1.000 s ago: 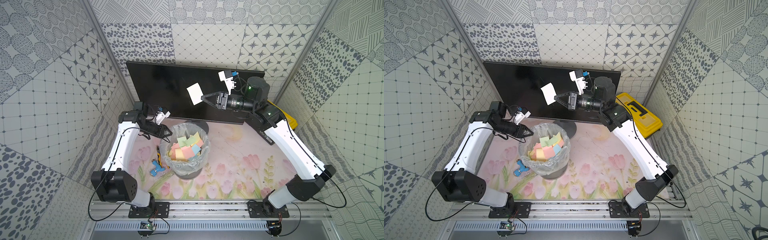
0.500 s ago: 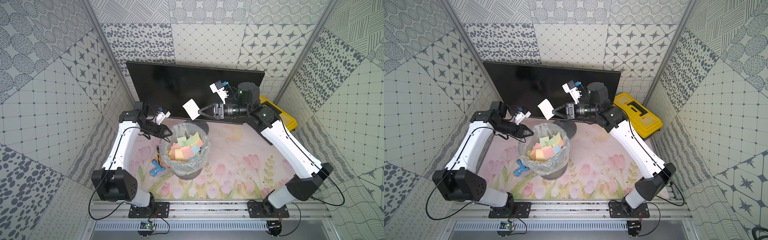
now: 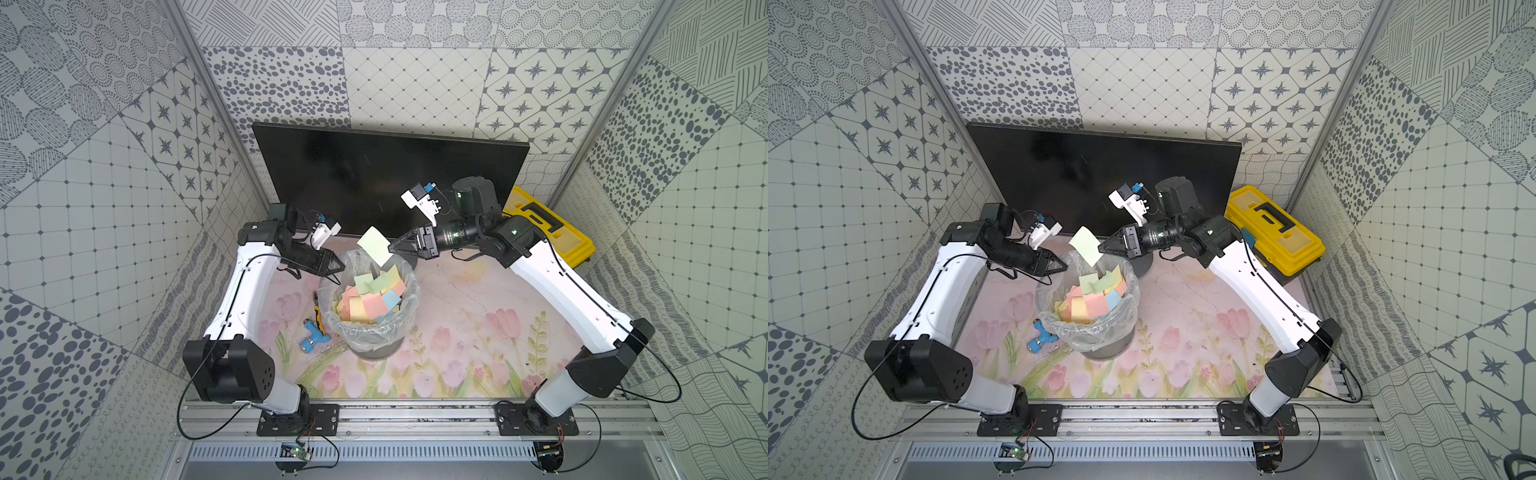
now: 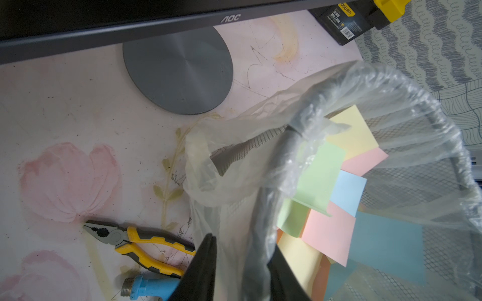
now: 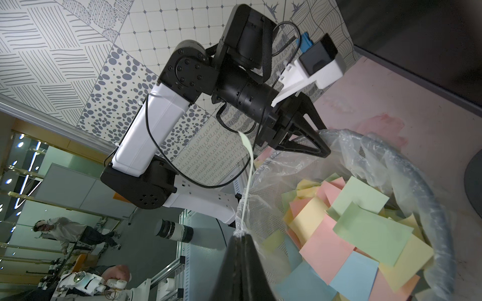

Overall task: Remove the sticky note from the monitor
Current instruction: Place the sticky note in the trash bin.

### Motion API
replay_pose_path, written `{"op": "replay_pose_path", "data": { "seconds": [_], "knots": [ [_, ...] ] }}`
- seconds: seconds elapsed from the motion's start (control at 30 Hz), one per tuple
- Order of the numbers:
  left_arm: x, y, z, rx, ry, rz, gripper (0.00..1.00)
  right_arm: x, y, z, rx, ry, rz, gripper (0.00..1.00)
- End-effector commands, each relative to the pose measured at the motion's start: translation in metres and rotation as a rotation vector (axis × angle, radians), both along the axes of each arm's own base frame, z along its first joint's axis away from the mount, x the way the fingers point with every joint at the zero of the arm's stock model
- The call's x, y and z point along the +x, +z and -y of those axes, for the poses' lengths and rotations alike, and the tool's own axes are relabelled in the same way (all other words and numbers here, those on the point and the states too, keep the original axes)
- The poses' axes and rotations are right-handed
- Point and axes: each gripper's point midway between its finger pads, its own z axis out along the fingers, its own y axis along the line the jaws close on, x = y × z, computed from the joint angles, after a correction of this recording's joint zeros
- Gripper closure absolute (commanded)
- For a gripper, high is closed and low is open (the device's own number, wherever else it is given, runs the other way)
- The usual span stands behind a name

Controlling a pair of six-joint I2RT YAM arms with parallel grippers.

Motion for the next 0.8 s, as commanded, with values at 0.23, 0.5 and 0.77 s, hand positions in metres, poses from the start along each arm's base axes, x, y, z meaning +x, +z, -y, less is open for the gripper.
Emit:
{"op": "replay_pose_path", "data": {
  "seconds": [0.23,0.5,0.77],
  "knots": [
    [-0.002,-0.002,-0.001,0.023,-0.02,0.006,0.67,-0.02,-0.043,-0.011,-0.139,0.061,0.022,1.0],
    [-0.002,-0.001,-0.001,0.02,-0.02,0.005,0.67,-0.034,-0.096,-0.027,-0.324,0.113,0.054,1.0],
    [-0.001,-0.001,0.0,0.016,-0.02,0.007,0.67,-0.021,-0.117,-0.042,-0.388,0.089,0.092,1.0]
  ]
}}
